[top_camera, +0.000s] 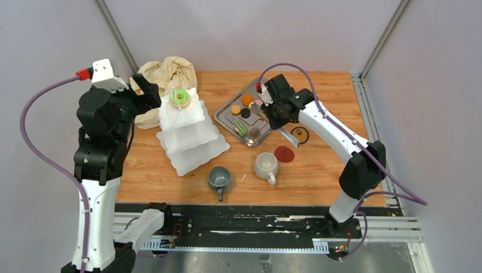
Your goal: Serve the afternoon tea
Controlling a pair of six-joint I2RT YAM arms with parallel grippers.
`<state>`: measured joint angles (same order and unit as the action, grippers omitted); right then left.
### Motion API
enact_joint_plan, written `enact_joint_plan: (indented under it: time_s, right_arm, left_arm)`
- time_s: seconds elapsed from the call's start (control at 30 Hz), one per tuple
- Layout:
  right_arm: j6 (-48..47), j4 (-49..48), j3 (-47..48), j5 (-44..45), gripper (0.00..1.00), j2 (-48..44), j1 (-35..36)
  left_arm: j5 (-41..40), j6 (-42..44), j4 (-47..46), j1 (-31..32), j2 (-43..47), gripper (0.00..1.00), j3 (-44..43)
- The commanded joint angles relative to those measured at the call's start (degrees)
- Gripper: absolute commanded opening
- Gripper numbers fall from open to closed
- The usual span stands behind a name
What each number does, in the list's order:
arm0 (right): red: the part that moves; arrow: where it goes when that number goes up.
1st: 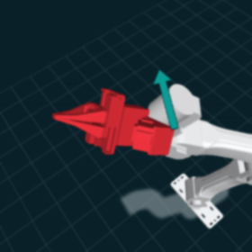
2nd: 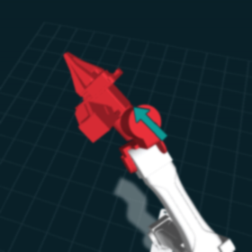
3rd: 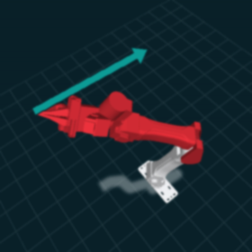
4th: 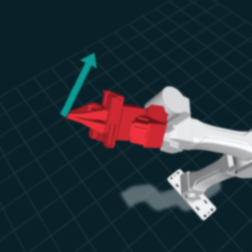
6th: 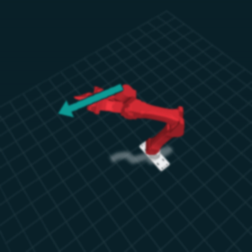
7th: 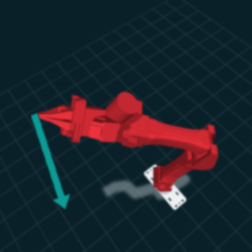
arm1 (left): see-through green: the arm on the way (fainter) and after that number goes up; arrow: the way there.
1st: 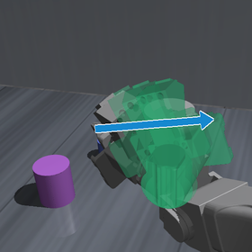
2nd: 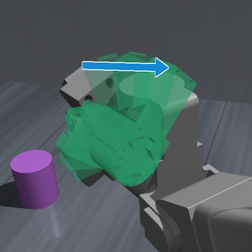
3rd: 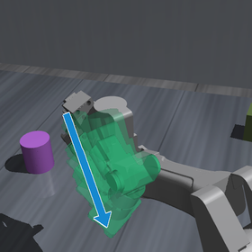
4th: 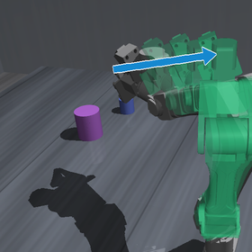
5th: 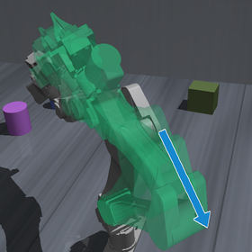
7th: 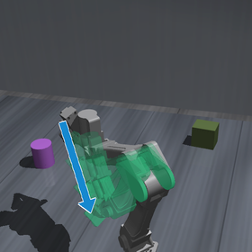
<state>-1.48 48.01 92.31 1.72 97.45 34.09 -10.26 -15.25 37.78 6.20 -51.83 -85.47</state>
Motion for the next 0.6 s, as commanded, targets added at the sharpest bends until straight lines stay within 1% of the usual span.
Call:
enact_joint_plan:
  time_s: [0.0,0.13,0.23,0.37,0.57]
  right_arm:
    - [-0.3,2.0,-2.5,4.3,0.01,-1.4,0.7]
    - [-0.5,2.1,-1.3,3.5,0.01,-3.9,1.0]
    - [-2.7,1.8,1.1,3.4,0.01,-7.3,3.6]
    - [-4.7,-0.6,5.2,4.4,0.01,-11.3,9.6]
    - [-10.7,-7.1,7.8,5.5,0.01,-14.7,19.7]
  left_arm:
    - [0.0,-0.1,-1.4,0.4,0.7,0.87,-0.1]
    - [0.0,-0.2,-1.4,0.4,0.6,0.87,-0.1]
    - [-0.3,-0.2,-1.3,0.3,0.6,0.87,-0.2]
    - [-1.9,0.1,-0.9,0.3,0.5,0.87,-0.7]
    - [-5.4,1.0,0.6,0.3,0.5,0.87,-2.2]
